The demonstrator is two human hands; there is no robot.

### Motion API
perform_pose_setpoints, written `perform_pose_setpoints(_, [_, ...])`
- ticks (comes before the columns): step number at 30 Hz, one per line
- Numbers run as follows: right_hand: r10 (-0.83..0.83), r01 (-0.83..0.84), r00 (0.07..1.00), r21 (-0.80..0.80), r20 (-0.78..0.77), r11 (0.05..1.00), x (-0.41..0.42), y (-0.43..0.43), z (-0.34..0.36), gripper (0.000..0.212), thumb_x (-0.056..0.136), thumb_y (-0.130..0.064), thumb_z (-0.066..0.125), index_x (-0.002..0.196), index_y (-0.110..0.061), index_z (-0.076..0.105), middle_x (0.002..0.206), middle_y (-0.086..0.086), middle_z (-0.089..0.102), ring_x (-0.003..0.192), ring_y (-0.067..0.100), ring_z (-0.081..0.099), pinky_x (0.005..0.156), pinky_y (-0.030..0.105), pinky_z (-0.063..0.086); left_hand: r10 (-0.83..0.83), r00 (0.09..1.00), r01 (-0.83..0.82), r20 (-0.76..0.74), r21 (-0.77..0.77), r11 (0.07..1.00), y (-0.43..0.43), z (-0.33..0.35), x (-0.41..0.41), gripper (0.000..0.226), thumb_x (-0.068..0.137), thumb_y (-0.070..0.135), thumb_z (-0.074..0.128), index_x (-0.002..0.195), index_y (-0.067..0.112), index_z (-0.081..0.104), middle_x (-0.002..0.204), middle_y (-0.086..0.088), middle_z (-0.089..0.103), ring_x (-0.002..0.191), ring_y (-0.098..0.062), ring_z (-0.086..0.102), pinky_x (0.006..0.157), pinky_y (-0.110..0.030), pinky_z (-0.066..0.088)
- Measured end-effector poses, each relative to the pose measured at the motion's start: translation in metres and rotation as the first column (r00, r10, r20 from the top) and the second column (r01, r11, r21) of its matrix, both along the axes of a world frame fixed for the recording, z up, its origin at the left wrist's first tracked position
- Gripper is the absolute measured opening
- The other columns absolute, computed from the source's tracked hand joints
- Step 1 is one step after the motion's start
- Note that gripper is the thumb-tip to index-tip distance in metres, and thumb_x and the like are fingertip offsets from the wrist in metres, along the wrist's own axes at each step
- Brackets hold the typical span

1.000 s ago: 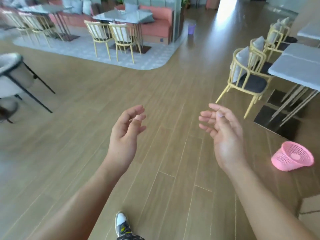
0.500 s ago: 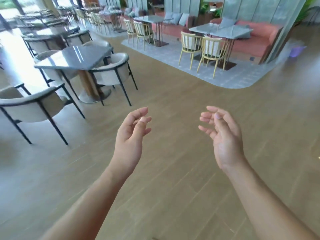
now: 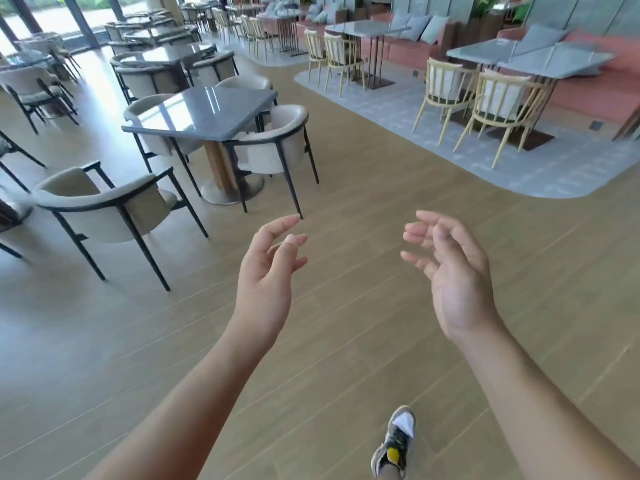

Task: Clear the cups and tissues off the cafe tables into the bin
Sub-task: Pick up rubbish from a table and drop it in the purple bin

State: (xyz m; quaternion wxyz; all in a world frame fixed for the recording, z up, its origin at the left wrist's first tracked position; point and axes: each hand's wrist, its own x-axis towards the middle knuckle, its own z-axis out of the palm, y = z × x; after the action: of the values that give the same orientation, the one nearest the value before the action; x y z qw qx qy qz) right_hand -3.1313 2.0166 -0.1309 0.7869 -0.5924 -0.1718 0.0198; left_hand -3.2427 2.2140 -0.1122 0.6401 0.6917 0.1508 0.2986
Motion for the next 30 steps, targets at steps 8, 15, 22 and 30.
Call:
perform_pose_setpoints(8, [0.037,-0.037,0.999,-0.015,0.029,0.999,0.199,0.024,0.009,0.052,0.083,-0.066,0.073,0.116,-0.025,0.072,0.112,0.006,0.069,0.114,0.022,0.065,0.093,0.041,0.055,0.038,0.999,-0.037,0.023,-0.037,0.999,0.017,0.002,0.192,0.026,0.108,0.017,0.048,0.128,0.021,0.064,0.12,0.017,0.067,0.12,-0.01,0.065,0.098,-0.044,0.058])
perform_pose_setpoints(15, [0.053,-0.051,0.996,-0.03,0.075,0.998,0.356,0.04,0.039,0.062,0.077,-0.074,0.073,0.116,-0.025,0.072,0.112,0.005,0.07,0.115,0.022,0.066,0.094,0.039,0.054,0.047,0.998,-0.045,0.037,-0.041,0.998,0.024,0.019,0.346,0.026,0.109,0.013,0.047,0.127,0.022,0.064,0.127,0.006,0.062,0.12,-0.01,0.065,0.096,-0.04,0.058])
perform_pose_setpoints(22, [0.033,-0.029,0.997,-0.048,0.065,0.998,0.489,0.072,0.029,0.044,0.091,-0.057,0.069,0.117,-0.022,0.071,0.111,0.007,0.07,0.113,0.023,0.066,0.098,0.046,0.055,0.017,0.999,-0.016,0.05,-0.026,1.0,0.059,0.011,0.483,0.025,0.106,0.022,0.051,0.127,0.024,0.065,0.117,0.018,0.065,0.122,-0.011,0.064,0.095,-0.036,0.058])
perform_pose_setpoints(30, [0.049,-0.043,0.995,-0.07,0.086,0.997,0.667,0.168,0.015,0.063,0.077,-0.075,0.072,0.116,-0.026,0.072,0.111,0.005,0.071,0.114,0.023,0.067,0.094,0.04,0.054,0.027,0.996,-0.025,0.087,-0.031,0.999,0.155,0.001,0.66,0.028,0.099,0.03,0.051,0.123,0.03,0.066,0.127,0.003,0.062,0.121,-0.01,0.063,0.095,-0.034,0.058])
